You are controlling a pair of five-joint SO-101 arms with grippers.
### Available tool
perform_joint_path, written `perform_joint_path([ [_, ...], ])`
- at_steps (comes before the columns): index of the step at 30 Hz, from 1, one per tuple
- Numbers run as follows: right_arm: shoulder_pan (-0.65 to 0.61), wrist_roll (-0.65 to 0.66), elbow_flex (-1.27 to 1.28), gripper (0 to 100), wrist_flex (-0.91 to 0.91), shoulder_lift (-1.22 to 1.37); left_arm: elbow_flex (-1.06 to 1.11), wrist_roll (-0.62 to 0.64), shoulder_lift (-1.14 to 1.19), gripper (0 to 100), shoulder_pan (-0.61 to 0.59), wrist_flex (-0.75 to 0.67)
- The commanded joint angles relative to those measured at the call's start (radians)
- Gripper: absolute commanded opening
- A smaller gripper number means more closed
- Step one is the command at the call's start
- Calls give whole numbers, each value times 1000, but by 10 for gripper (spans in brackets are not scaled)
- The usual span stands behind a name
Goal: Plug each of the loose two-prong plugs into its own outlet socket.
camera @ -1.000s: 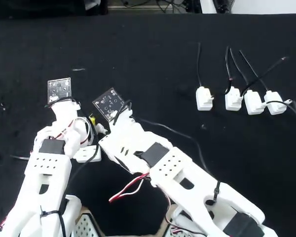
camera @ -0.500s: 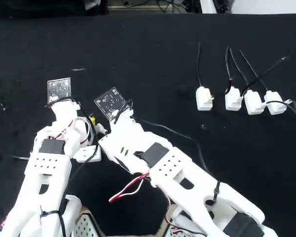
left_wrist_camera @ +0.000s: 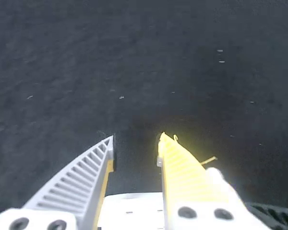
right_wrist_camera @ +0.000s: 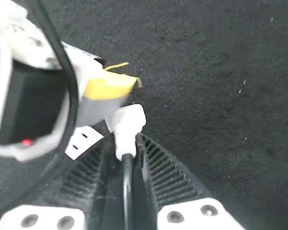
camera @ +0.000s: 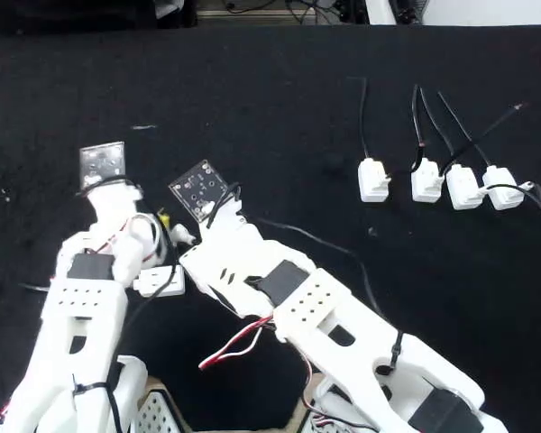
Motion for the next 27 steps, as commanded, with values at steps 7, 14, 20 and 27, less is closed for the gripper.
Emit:
perform_joint_path([
  [7,8,78,-81,10,80,4,-222,-41,-15,160,-240,235],
  [14,8,290,-223,10,328,7,-113,-358,-12,160,-516,296],
  [20,6,531,-458,10,649,97,19,-526,-15,160,-624,249],
  [27,2,695,-700,10,830,314,160,-585,-15,160,-762,74],
])
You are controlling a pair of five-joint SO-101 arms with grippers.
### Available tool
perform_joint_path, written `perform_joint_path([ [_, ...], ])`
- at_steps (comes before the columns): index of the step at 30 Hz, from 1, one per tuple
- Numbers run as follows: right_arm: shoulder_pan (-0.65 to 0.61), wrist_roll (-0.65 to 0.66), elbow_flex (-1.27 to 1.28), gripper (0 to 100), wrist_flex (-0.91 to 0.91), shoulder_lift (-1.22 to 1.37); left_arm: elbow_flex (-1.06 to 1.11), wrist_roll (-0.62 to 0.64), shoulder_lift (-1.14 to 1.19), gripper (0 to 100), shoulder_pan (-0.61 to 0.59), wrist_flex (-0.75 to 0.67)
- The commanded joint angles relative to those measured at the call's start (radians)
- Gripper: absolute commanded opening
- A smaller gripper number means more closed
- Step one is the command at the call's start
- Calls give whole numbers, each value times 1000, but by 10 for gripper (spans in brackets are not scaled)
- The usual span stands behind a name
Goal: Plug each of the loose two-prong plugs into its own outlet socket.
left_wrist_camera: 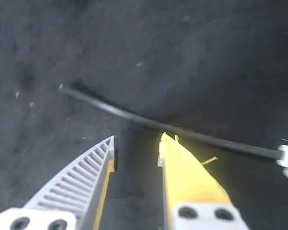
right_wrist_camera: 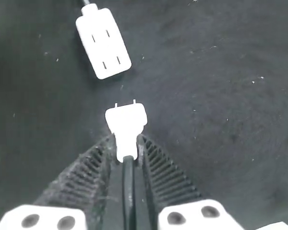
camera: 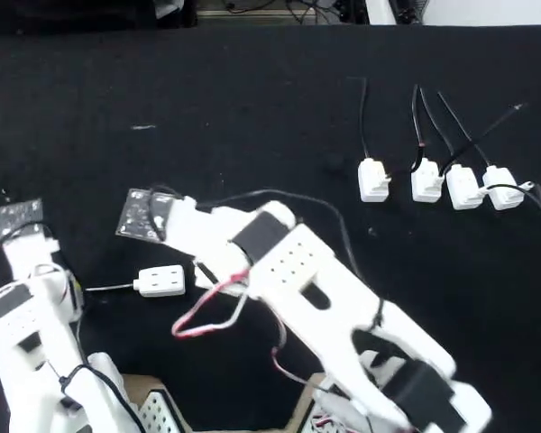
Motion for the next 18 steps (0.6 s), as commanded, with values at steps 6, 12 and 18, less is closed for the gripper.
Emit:
perform_joint_path([
  [6,-21,92,-323,10,95,288,81,3,-15,160,-62,-101],
  [12,-49,81,-335,10,143,317,74,64,-15,160,134,-204],
  [18,77,89,-108,10,170,74,74,58,-15,160,343,-86],
])
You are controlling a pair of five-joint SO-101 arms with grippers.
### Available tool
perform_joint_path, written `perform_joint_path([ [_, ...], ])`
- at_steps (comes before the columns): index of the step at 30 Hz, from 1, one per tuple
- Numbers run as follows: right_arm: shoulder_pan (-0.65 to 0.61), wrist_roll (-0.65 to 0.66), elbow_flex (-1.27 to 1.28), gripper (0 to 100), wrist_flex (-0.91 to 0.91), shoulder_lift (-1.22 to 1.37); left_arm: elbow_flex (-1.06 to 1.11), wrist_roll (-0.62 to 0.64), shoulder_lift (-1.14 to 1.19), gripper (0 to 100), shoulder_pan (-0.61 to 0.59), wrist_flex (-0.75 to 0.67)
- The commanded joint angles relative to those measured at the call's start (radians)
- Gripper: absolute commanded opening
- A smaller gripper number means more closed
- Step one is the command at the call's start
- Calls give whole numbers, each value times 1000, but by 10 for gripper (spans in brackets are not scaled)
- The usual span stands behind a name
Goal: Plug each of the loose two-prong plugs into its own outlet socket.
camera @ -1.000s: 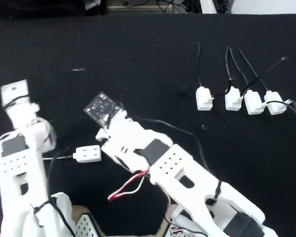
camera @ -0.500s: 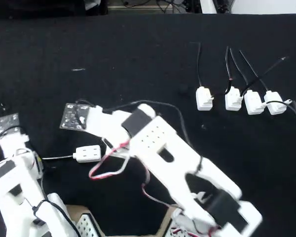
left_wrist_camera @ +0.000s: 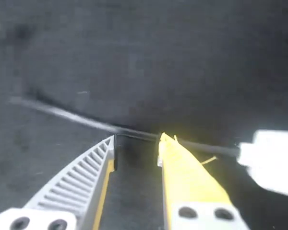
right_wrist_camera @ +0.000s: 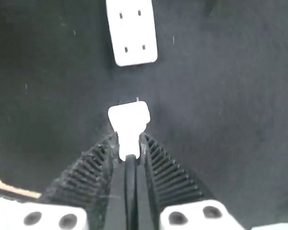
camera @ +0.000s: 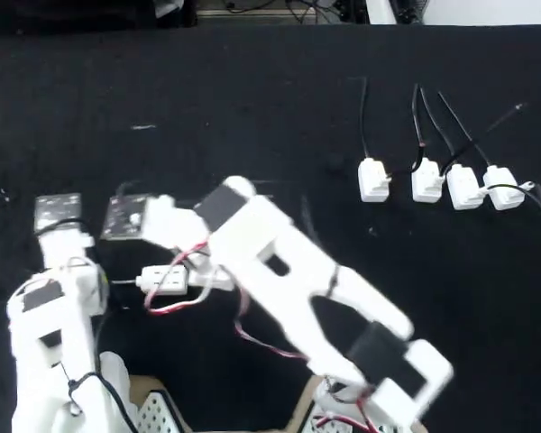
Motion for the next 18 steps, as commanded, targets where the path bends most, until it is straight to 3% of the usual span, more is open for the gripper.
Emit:
perform_joint_path([
  [1,95,14,182,10,-18,-272,-15,5,-14,160,150,55],
  [5,110,14,418,10,-37,-550,-13,5,-14,160,239,80],
  [10,112,11,618,10,-17,-839,-27,6,-14,160,372,212],
  [18,112,6,608,10,21,-875,-193,68,-15,160,427,387],
])
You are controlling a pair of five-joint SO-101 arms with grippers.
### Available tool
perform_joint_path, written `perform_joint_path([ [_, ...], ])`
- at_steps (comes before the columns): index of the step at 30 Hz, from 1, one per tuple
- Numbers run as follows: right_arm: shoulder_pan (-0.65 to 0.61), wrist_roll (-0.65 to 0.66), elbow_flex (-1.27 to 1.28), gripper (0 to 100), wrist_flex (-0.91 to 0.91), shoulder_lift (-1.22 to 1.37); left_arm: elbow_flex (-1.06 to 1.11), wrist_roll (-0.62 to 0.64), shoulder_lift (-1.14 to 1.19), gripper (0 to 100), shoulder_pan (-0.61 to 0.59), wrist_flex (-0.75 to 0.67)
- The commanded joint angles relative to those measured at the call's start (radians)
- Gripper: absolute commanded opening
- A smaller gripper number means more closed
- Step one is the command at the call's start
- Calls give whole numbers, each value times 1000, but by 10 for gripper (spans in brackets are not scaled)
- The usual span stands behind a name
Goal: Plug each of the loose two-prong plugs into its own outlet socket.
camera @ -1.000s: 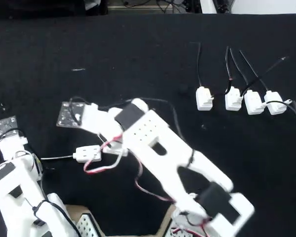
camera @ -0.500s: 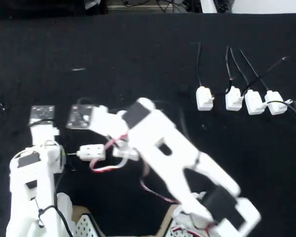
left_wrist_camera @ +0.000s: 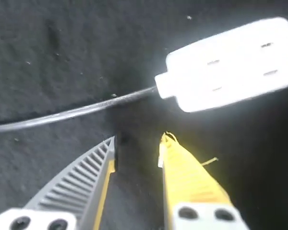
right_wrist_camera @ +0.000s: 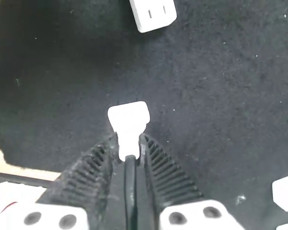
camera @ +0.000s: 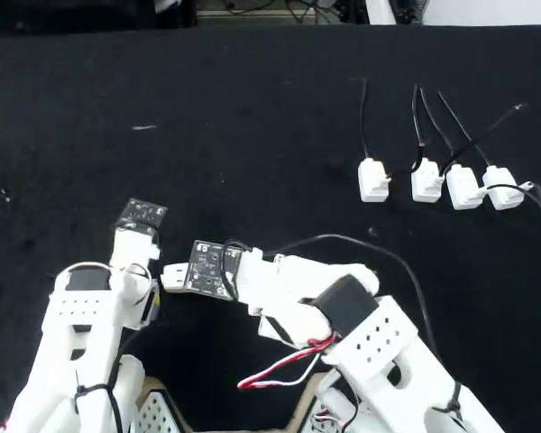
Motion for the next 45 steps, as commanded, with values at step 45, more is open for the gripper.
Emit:
perform_joint_path([
  [45,-112,-83,10,11,-192,188,-54,72,3,160,-298,-296],
])
